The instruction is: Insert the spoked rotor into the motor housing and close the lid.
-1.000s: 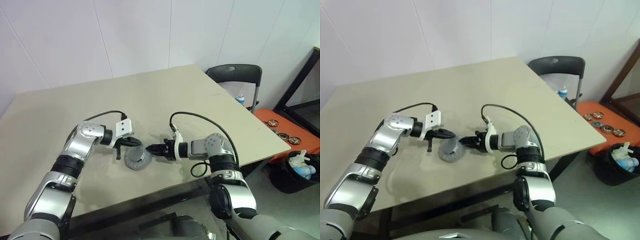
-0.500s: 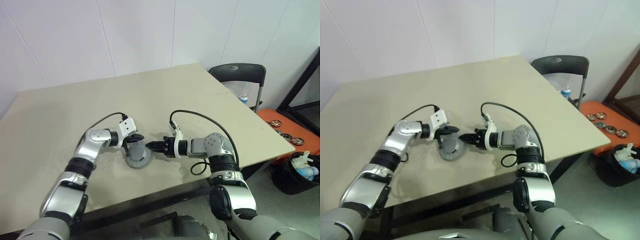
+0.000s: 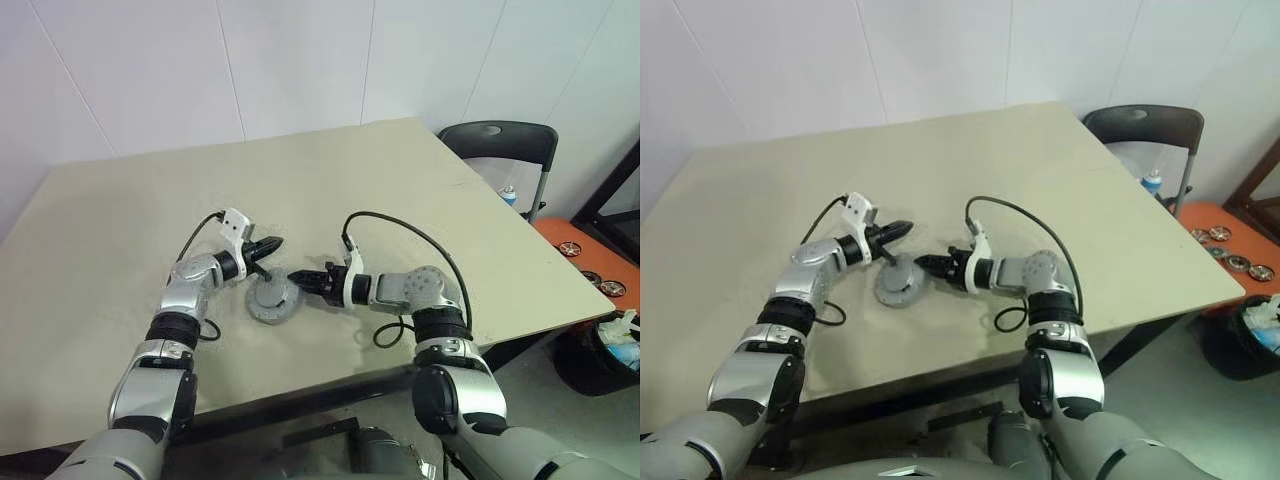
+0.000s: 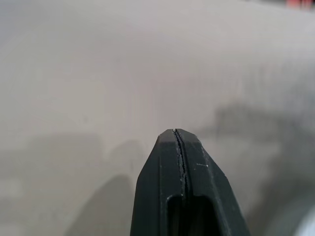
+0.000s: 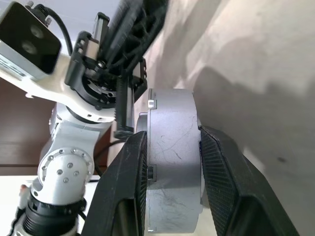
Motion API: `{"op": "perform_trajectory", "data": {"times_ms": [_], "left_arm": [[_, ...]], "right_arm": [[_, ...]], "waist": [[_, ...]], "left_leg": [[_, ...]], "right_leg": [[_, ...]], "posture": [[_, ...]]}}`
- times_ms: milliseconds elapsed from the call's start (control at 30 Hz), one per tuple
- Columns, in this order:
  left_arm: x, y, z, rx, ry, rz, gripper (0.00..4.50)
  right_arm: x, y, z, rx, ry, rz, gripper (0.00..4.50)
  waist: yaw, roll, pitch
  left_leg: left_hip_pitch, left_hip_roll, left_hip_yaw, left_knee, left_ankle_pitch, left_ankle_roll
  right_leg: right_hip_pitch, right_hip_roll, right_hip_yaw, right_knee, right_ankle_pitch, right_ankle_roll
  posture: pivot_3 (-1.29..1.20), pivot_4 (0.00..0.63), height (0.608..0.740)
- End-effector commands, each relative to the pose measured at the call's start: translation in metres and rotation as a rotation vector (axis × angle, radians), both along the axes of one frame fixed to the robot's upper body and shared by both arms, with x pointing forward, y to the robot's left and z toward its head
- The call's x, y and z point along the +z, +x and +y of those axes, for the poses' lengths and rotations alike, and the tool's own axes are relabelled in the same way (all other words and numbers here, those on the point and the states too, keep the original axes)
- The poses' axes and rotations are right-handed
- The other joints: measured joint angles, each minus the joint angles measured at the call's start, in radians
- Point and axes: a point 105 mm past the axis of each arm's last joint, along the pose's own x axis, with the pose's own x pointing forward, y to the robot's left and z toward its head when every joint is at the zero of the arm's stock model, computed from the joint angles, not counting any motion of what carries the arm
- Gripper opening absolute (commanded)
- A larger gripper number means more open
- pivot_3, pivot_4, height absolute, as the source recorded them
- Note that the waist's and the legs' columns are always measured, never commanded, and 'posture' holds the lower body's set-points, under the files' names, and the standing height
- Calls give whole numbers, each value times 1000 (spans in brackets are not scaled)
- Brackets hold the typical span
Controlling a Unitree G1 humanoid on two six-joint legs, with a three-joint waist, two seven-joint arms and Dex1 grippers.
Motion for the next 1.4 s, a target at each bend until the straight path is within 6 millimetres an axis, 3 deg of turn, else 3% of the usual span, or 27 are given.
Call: {"op": "perform_trajectory", "data": {"times_ms": [33, 67, 167, 400, 567, 667, 733, 767, 967, 1400], "left_arm": [[29, 2, 12, 37, -122, -43, 0], [29, 0, 14, 37, -136, -35, 0], [31, -7, 31, 68, -200, -11, 608], [33, -19, 75, 221, -375, 55, 2887], [24, -29, 82, 273, -500, 163, 4449], [4, -34, 72, 299, -521, 321, 4449], [-19, -42, 58, 267, -413, 491, 4449], [-22, -45, 50, 239, -401, 529, 4449], [-3, -52, 29, 107, -524, 547, 4449], [11, -52, 28, 65, -714, 580, 4449]], "right_arm": [[36, 22, -5, -86, 121, -106, 1260], [37, 24, -6, -100, 127, -109, 1260], [40, 30, -11, -147, 152, -116, 1260], [38, 32, -9, -177, 177, -119, 1260], [41, 27, 3, -166, 218, -118, 1260], [43, 27, 8, -169, 241, -118, 1260], [44, 25, 11, -162, 246, -121, 1260], [45, 25, 12, -158, 246, -122, 1260], [44, 24, 11, -162, 249, -122, 1260], [42, 21, 16, -158, 256, -117, 1260]], "waist": [[-1, 0, 0], [-1, 0, 0], [-4, 0, 0], [-4, 0, 0], [-5, 0, 0], [-3, 0, 0], [-2, -1, 0], [-3, -1, -1], [-7, -1, -1], [-6, -2, -1]], "left_leg": [[-2, 0, 0, 3, -1, 1], [-4, -1, -1, 5, -1, 2], [-6, -1, 0, 8, -2, 3], [-6, -1, 0, 10, -1, 3], [-6, -1, 0, 10, -2, 3], [-6, -1, 0, 10, -1, 3], [-5, -2, 0, 11, -1, 3], [-5, -3, 0, 11, -1, 3], [-4, -2, 0, 11, -1, 3], [0, -2, 2, 12, -1, 2]], "right_leg": [[-1, 0, 0, 0, 0, 0], [-2, 0, -1, 0, 1, 1], [-2, -1, 0, 0, 1, 2], [-3, 0, 0, 2, 1, 2], [-2, 0, 0, 2, 2, 2], [-2, 0, 0, 2, 2, 2], [-1, 0, 0, 2, 2, 2], [0, -1, 0, 2, 2, 2], [0, 0, 0, 3, 2, 2], [2, 0, 2, 3, 2, 2]], "posture": [[0, 0, 740], [0, 0, 740], [0, 0, 740], [0, 0, 740], [0, 0, 740], [0, 0, 740], [0, 0, 740], [0, 0, 740], [0, 0, 740], [0, 0, 740]]}}
